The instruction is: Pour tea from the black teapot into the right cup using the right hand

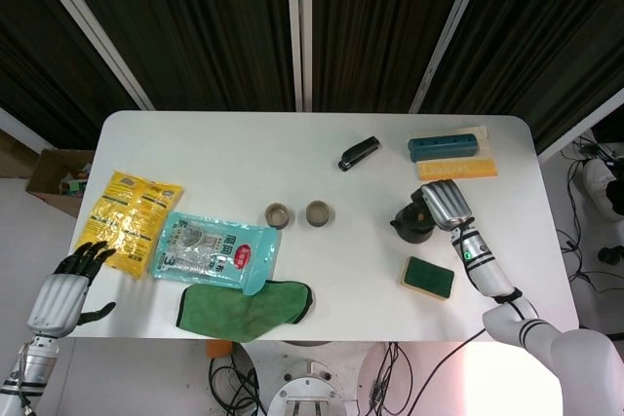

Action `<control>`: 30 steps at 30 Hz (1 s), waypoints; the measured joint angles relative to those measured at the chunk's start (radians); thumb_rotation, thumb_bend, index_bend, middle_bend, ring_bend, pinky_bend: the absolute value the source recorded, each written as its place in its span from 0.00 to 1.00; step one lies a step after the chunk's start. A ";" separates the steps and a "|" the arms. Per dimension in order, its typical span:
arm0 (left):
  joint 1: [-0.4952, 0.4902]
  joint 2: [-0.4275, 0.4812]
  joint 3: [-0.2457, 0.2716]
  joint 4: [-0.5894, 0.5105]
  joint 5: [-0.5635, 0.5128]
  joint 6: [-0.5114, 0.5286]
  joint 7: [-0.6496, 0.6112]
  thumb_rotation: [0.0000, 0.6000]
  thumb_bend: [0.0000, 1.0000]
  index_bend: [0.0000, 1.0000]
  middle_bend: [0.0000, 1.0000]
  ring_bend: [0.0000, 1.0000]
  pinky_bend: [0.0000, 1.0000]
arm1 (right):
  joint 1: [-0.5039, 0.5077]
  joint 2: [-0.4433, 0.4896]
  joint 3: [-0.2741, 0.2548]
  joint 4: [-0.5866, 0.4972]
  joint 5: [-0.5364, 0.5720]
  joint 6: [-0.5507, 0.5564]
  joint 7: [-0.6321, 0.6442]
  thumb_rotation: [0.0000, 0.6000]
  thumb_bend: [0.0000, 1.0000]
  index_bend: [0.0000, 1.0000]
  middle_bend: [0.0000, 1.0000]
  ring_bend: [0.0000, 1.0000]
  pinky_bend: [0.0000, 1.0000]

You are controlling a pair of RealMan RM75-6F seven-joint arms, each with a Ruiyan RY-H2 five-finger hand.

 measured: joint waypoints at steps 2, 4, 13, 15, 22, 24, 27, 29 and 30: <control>0.001 0.001 0.000 0.000 0.000 0.000 -0.001 1.00 0.13 0.17 0.09 0.07 0.23 | -0.002 -0.004 0.001 0.003 0.001 0.001 0.001 0.70 0.02 1.00 1.00 1.00 0.87; 0.001 0.000 0.001 0.000 0.000 0.000 -0.001 1.00 0.13 0.17 0.09 0.07 0.23 | -0.003 -0.007 0.002 0.007 0.001 0.003 0.002 0.65 0.01 1.00 1.00 1.00 0.86; -0.001 0.000 0.001 -0.001 -0.001 -0.004 0.002 1.00 0.13 0.17 0.09 0.07 0.23 | -0.006 -0.020 0.002 0.022 0.002 -0.012 0.000 0.56 0.00 1.00 1.00 1.00 0.80; -0.001 0.001 0.000 -0.002 -0.001 -0.004 0.002 1.00 0.13 0.17 0.09 0.07 0.23 | -0.006 -0.021 0.001 0.024 0.003 -0.018 -0.002 0.56 0.00 1.00 1.00 0.99 0.77; 0.000 0.002 0.001 -0.002 -0.001 -0.003 0.000 1.00 0.13 0.17 0.09 0.07 0.23 | -0.008 -0.020 0.000 0.021 0.001 -0.024 -0.002 0.55 0.00 1.00 0.99 0.89 0.67; 0.001 0.002 0.001 -0.001 -0.002 -0.002 -0.001 1.00 0.13 0.17 0.09 0.07 0.23 | -0.009 -0.019 0.000 0.019 0.001 -0.024 -0.004 0.54 0.00 1.00 0.96 0.84 0.60; 0.002 0.002 0.002 0.001 -0.001 -0.002 -0.003 1.00 0.13 0.18 0.09 0.07 0.23 | -0.010 -0.016 0.000 0.015 0.000 -0.023 -0.006 0.53 0.00 0.93 0.87 0.75 0.50; 0.002 0.002 0.002 0.001 -0.001 -0.002 -0.003 1.00 0.13 0.18 0.09 0.07 0.23 | -0.011 -0.014 -0.001 0.012 -0.002 -0.023 -0.007 0.53 0.00 0.84 0.81 0.69 0.46; 0.001 0.002 0.002 0.001 -0.001 -0.002 -0.003 1.00 0.13 0.18 0.09 0.07 0.23 | -0.012 -0.013 -0.002 0.011 -0.003 -0.022 -0.008 0.53 0.00 0.81 0.78 0.67 0.44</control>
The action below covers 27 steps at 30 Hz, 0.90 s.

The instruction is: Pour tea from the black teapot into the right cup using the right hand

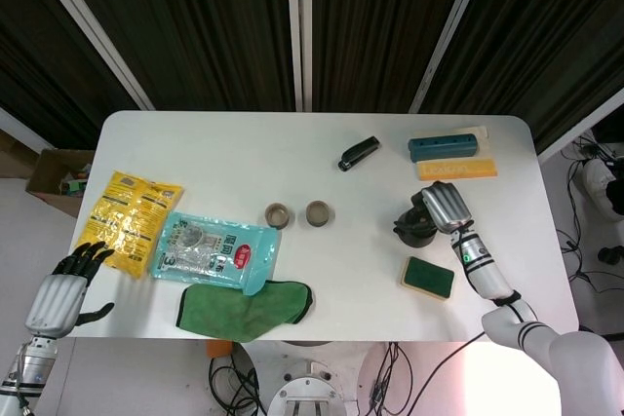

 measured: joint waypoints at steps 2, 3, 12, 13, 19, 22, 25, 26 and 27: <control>0.000 0.000 0.000 0.000 0.000 0.000 0.000 1.00 0.13 0.18 0.09 0.07 0.23 | 0.000 0.002 -0.002 -0.003 -0.003 0.002 -0.002 0.53 0.00 0.73 0.70 0.58 0.38; 0.000 0.000 0.000 0.000 0.000 0.000 0.000 1.00 0.13 0.18 0.09 0.07 0.23 | -0.001 0.003 -0.002 -0.004 -0.004 0.003 -0.002 0.52 0.00 0.70 0.67 0.55 0.36; 0.002 0.004 -0.001 -0.004 0.000 0.004 0.002 1.00 0.13 0.18 0.09 0.07 0.23 | -0.006 0.024 -0.005 -0.037 -0.013 0.018 -0.013 0.51 0.00 0.06 0.20 0.07 0.06; 0.003 0.005 -0.001 -0.005 0.000 0.005 0.002 1.00 0.13 0.18 0.09 0.07 0.23 | -0.007 0.030 -0.005 -0.045 -0.013 0.021 -0.016 0.50 0.00 0.01 0.13 0.03 0.03; 0.009 0.011 -0.003 -0.011 -0.001 0.018 0.003 1.00 0.13 0.18 0.09 0.07 0.23 | -0.031 0.100 -0.001 -0.161 -0.020 0.083 -0.052 0.49 0.00 0.00 0.00 0.00 0.00; 0.012 0.015 -0.005 -0.017 -0.001 0.030 0.004 1.00 0.13 0.18 0.09 0.07 0.23 | -0.063 0.167 0.002 -0.271 -0.024 0.152 -0.095 0.47 0.02 0.00 0.00 0.00 0.00; 0.016 0.020 -0.007 -0.025 0.004 0.043 0.008 1.00 0.13 0.18 0.09 0.07 0.23 | -0.118 0.256 -0.003 -0.421 -0.027 0.233 -0.152 0.46 0.08 0.00 0.00 0.00 0.00; 0.016 0.021 -0.008 -0.028 0.005 0.046 0.011 1.00 0.13 0.18 0.09 0.07 0.23 | -0.149 0.294 -0.011 -0.489 -0.028 0.269 -0.182 0.46 0.10 0.00 0.00 0.00 0.00; 0.017 0.022 -0.009 -0.032 0.008 0.051 0.014 1.00 0.13 0.18 0.09 0.07 0.23 | -0.176 0.323 -0.019 -0.541 -0.028 0.300 -0.209 0.47 0.11 0.00 0.00 0.00 0.00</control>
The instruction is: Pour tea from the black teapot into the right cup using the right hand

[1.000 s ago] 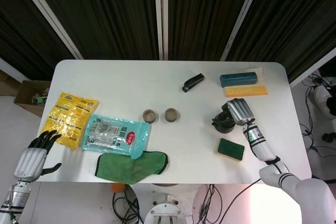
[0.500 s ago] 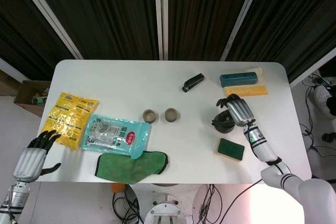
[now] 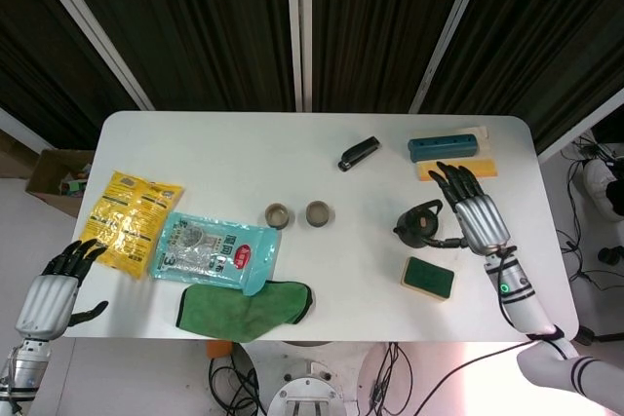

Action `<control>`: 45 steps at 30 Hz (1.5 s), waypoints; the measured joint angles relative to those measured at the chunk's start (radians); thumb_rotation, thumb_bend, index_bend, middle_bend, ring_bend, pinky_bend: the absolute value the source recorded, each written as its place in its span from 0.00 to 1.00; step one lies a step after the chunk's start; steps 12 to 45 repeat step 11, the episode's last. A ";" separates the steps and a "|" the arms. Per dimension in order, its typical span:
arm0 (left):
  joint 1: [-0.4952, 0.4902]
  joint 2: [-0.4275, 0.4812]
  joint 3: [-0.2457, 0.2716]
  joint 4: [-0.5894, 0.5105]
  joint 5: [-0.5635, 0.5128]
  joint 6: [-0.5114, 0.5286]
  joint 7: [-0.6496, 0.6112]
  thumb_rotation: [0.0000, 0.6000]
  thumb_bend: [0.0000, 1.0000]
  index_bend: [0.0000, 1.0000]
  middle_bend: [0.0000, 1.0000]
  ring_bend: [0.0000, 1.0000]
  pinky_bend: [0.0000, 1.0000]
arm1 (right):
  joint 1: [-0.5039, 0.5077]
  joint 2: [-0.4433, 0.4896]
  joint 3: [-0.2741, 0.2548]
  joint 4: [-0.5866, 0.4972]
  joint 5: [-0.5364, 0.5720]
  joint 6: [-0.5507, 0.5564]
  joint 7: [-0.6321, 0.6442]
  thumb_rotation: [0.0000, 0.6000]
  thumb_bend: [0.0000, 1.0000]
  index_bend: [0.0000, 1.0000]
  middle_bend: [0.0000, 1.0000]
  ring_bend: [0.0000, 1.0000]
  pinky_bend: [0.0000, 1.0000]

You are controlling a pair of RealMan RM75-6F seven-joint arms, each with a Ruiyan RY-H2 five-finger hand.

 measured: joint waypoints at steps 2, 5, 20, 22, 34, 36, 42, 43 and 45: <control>0.000 0.002 -0.001 -0.006 0.005 0.007 0.004 1.00 0.13 0.18 0.09 0.07 0.23 | -0.082 0.058 -0.026 -0.115 0.000 0.082 -0.080 0.47 0.15 0.00 0.00 0.00 0.00; -0.001 0.005 -0.003 -0.017 0.016 0.016 0.016 1.00 0.13 0.18 0.09 0.07 0.23 | -0.221 0.101 -0.075 -0.214 0.007 0.186 -0.183 0.48 0.17 0.00 0.00 0.00 0.00; -0.009 0.019 -0.005 -0.043 0.034 0.024 0.050 1.00 0.13 0.18 0.09 0.07 0.23 | -0.395 0.103 -0.143 -0.165 0.043 0.264 -0.195 0.48 0.18 0.00 0.00 0.00 0.00; -0.009 0.019 -0.005 -0.043 0.034 0.024 0.050 1.00 0.13 0.18 0.09 0.07 0.23 | -0.395 0.103 -0.143 -0.165 0.043 0.264 -0.195 0.48 0.18 0.00 0.00 0.00 0.00; -0.009 0.019 -0.005 -0.043 0.034 0.024 0.050 1.00 0.13 0.18 0.09 0.07 0.23 | -0.395 0.103 -0.143 -0.165 0.043 0.264 -0.195 0.48 0.18 0.00 0.00 0.00 0.00; -0.009 0.019 -0.005 -0.043 0.034 0.024 0.050 1.00 0.13 0.18 0.09 0.07 0.23 | -0.395 0.103 -0.143 -0.165 0.043 0.264 -0.195 0.48 0.18 0.00 0.00 0.00 0.00; -0.009 0.019 -0.005 -0.043 0.034 0.024 0.050 1.00 0.13 0.18 0.09 0.07 0.23 | -0.395 0.103 -0.143 -0.165 0.043 0.264 -0.195 0.48 0.18 0.00 0.00 0.00 0.00; -0.009 0.019 -0.005 -0.043 0.034 0.024 0.050 1.00 0.13 0.18 0.09 0.07 0.23 | -0.395 0.103 -0.143 -0.165 0.043 0.264 -0.195 0.48 0.18 0.00 0.00 0.00 0.00; -0.009 0.019 -0.005 -0.043 0.034 0.024 0.050 1.00 0.13 0.18 0.09 0.07 0.23 | -0.395 0.103 -0.143 -0.165 0.043 0.264 -0.195 0.48 0.18 0.00 0.00 0.00 0.00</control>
